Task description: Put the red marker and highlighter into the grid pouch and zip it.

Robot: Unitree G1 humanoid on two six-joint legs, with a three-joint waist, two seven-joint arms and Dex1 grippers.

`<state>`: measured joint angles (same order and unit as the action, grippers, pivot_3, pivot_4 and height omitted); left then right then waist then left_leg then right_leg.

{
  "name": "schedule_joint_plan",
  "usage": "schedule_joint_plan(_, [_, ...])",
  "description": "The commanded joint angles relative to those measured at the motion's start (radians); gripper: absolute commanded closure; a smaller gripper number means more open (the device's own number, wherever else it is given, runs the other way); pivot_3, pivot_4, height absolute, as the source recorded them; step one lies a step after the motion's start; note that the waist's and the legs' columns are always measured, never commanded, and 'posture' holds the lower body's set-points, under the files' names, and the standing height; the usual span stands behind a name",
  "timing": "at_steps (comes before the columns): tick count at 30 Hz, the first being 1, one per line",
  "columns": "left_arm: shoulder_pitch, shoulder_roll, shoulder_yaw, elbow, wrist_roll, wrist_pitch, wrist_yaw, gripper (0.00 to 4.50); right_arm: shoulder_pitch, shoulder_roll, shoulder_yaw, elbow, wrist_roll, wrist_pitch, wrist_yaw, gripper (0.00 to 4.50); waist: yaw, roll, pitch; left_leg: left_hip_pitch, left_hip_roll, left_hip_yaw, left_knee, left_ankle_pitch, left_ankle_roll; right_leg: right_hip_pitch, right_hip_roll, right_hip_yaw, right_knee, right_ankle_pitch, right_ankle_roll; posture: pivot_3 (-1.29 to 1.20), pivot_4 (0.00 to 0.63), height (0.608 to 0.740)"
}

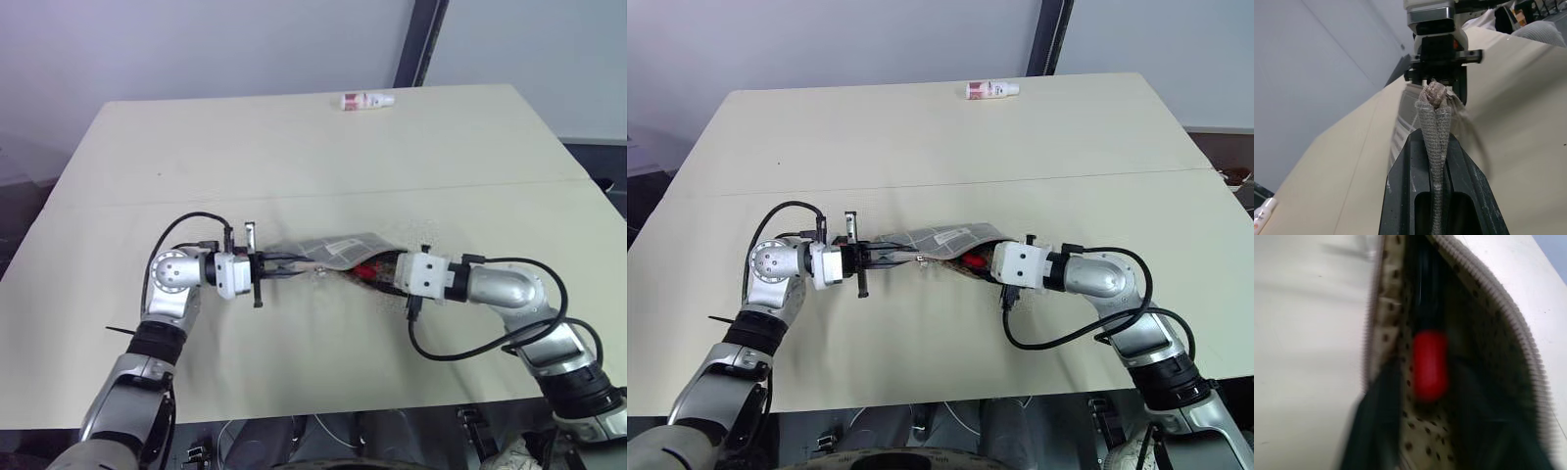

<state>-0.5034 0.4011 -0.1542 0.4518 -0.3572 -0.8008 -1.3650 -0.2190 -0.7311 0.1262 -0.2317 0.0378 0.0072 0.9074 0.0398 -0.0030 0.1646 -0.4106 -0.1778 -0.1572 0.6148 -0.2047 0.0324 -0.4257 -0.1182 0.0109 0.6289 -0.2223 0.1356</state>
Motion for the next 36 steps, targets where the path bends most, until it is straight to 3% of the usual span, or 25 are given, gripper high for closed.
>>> schedule_joint_plan(1, [0.008, 0.005, 0.020, -0.001, -0.006, -0.018, 0.017, 4.50, 0.052, -0.025, -0.136, -0.110, 0.142, 0.114, -0.001, 0.41, 0.000, 0.000, 0.000, 0.000, 0.000, 0.000, 0.000, 0.000, 0.000, 0.000, 0.000, 0.000, 0.000, 0.000, 0.000, 0.00, 0.150, 0.740])
schedule_joint_plan(2, [0.012, 0.006, 0.021, 0.003, -0.004, -0.022, 0.018, 4.50, 0.076, -0.028, -0.173, -0.147, 0.192, 0.155, 0.001, 0.02, 0.000, 0.000, 0.000, 0.000, 0.000, 0.000, 0.000, 0.000, 0.000, 0.000, 0.000, 0.000, 0.000, 0.000, 0.000, 0.00, 0.150, 0.740])
schedule_joint_plan(9, [0.016, -0.011, 0.019, 0.047, 0.019, -0.055, 0.043, 4.50, 0.222, -0.053, -0.317, -0.318, 0.436, 0.389, 0.009, 0.02, -0.002, 0.000, 0.000, 0.000, 0.000, 0.000, -0.001, 0.000, 0.000, 0.000, -0.001, 0.001, 0.000, -0.002, -0.003, 0.00, 0.150, 0.740])
schedule_joint_plan(18, [0.034, -0.029, 0.005, 0.049, 0.021, -0.093, 0.042, 4.50, 0.379, -0.026, -0.334, -0.372, 0.447, 0.382, -0.014, 0.02, 0.000, 0.000, 0.000, 0.000, 0.000, 0.001, 0.000, 0.000, 0.000, 0.000, -0.001, 0.001, -0.001, -0.002, -0.002, 0.00, 0.150, 0.740])
schedule_joint_plan(27, [0.009, -0.023, 0.013, 0.087, 0.026, -0.099, 0.047, 4.50, 0.375, -0.038, -0.333, -0.361, 0.436, 0.356, -0.035, 0.02, -0.001, 0.000, 0.000, 0.000, 0.001, 0.002, 0.001, -0.001, 0.000, 0.001, -0.001, 0.001, -0.001, -0.002, -0.002, 0.00, 0.150, 0.740])
schedule_joint_plan(31, [-0.011, -0.044, 0.028, 0.063, -0.022, 0.021, 0.079, 4.50, 0.373, -0.002, -0.382, -0.388, 0.573, 0.428, -0.069, 0.02, -0.001, 0.000, 0.000, 0.000, 0.001, 0.002, 0.001, -0.001, 0.000, 0.001, -0.001, 0.001, -0.001, -0.002, -0.002, 0.00, 0.150, 0.740])
schedule_joint_plan(32, [-0.014, -0.040, 0.013, 0.055, 0.016, -0.010, 0.080, 4.50, 0.395, -0.032, -0.369, -0.407, 0.527, 0.409, -0.052, 0.02, 0.001, -0.001, 0.000, 0.000, 0.001, 0.002, 0.000, 0.000, 0.001, 0.001, -0.001, 0.001, -0.001, -0.002, -0.002, 0.00, 0.150, 0.740])
schedule_joint_plan(34, [-0.009, -0.092, 0.009, 0.018, 0.056, 0.023, 0.173, 4.50, 0.277, -0.036, -0.399, -0.366, 0.594, 0.478, -0.101, 0.02, -0.002, -0.001, 0.001, 0.000, 0.001, 0.001, 0.000, 0.000, 0.001, 0.001, -0.001, 0.001, -0.001, -0.002, -0.002, 0.00, 0.150, 0.740])
schedule_joint_plan(36, [0.033, -0.084, -0.018, -0.022, 0.058, 0.019, 0.149, 4.50, 0.298, -0.065, -0.402, -0.388, 0.617, 0.485, -0.047, 0.02, -0.001, -0.001, 0.001, 0.000, 0.001, 0.004, 0.001, 0.000, 0.001, 0.001, -0.002, 0.002, -0.001, -0.001, -0.002, 0.00, 0.150, 0.740])
